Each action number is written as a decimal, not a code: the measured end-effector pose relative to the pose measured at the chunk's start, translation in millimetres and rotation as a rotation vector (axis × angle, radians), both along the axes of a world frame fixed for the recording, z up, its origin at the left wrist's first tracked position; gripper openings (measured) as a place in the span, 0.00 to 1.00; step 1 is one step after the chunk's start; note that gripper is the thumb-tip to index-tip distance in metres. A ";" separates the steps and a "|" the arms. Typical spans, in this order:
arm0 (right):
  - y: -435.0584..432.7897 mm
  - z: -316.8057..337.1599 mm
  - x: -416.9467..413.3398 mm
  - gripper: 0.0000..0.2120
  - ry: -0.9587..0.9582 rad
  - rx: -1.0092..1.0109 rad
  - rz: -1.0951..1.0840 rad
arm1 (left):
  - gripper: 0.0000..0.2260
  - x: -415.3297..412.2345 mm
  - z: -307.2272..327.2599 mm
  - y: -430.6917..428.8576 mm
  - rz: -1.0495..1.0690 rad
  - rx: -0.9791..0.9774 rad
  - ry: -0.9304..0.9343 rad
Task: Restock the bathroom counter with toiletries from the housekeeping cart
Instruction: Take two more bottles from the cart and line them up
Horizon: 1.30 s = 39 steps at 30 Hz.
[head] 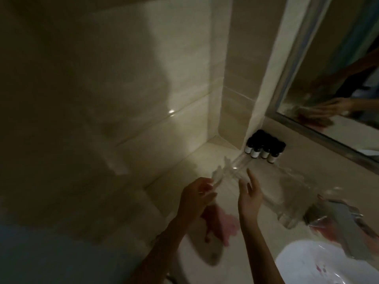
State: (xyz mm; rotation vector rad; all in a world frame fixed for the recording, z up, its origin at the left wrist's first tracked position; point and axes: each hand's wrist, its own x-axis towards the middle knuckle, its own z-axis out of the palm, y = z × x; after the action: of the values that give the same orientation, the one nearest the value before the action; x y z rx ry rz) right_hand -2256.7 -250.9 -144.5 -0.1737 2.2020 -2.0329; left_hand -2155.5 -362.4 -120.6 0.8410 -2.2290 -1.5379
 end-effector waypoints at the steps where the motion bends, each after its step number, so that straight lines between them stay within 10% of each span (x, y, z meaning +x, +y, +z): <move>1: -1.7 5.2 19.5 0.16 0.007 0.003 0.063 | 0.12 22.8 -0.6 0.7 0.024 0.018 -0.005; 28: 96.4 85.9 704.1 0.10 0.331 0.004 2.228 | 0.14 728.7 50.6 375.8 1.797 -0.138 -0.427; 39: 98.2 69.1 871.5 0.09 1.252 -0.154 2.423 | 0.14 841.8 34.9 413.1 1.925 0.051 -0.810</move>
State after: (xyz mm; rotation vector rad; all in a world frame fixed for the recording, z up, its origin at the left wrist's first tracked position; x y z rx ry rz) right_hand -1385.2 -152.7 -75.4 -2.5727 0.2500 -0.2467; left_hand -1313.7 50.7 -85.7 2.6023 -0.5381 -0.1807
